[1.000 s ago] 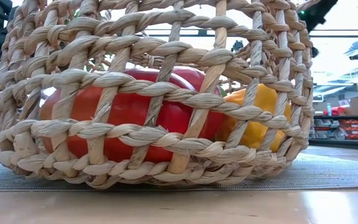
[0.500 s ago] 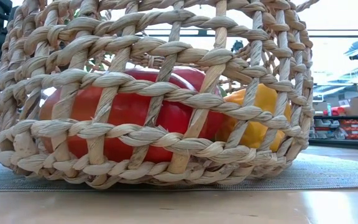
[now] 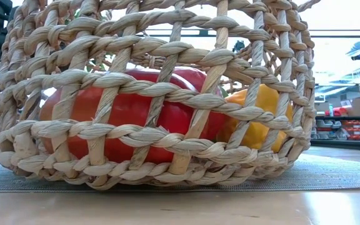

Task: Build produce basket
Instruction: Put the dark red apple into the basket

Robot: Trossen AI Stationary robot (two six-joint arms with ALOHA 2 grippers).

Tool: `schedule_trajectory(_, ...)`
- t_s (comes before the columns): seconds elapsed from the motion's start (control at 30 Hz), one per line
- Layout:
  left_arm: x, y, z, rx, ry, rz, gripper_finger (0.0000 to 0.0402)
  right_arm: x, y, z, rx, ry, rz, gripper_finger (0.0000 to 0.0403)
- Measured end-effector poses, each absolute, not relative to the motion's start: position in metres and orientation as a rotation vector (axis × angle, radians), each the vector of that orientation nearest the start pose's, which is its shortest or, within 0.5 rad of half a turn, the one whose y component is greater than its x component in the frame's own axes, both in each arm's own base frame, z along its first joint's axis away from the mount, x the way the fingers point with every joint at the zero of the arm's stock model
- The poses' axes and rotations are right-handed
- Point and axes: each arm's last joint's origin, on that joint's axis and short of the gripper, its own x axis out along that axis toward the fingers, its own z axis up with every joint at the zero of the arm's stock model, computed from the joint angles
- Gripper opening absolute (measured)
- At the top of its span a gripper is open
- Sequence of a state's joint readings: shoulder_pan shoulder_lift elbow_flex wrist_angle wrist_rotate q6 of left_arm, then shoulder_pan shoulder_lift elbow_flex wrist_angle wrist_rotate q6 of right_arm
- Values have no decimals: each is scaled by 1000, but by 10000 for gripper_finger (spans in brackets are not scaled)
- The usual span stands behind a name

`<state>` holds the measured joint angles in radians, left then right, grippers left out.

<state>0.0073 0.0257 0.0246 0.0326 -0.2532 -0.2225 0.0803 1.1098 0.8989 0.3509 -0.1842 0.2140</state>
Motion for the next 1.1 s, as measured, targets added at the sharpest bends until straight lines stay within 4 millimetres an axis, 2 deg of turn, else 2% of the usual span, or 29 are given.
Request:
schedule_trajectory(0.17,97,8,173,-225,-60,256,160,259,30,349,105,-59,241,345)
schedule_trajectory(0.3,97,8,173,-225,-60,256,160,273,31,347,45,77,197,341)
schedule_trajectory(0.43,97,8,173,-225,-60,256,160,293,32,348,-36,252,140,341)
schedule_trajectory(0.57,97,8,173,-225,-60,256,160,319,35,347,-76,356,134,341)
schedule_trajectory(0.87,97,8,173,-225,-60,256,160,372,35,318,-63,519,183,344)
schedule_trajectory(1.1,97,8,173,-225,-60,256,160,400,31,279,-23,626,205,348)
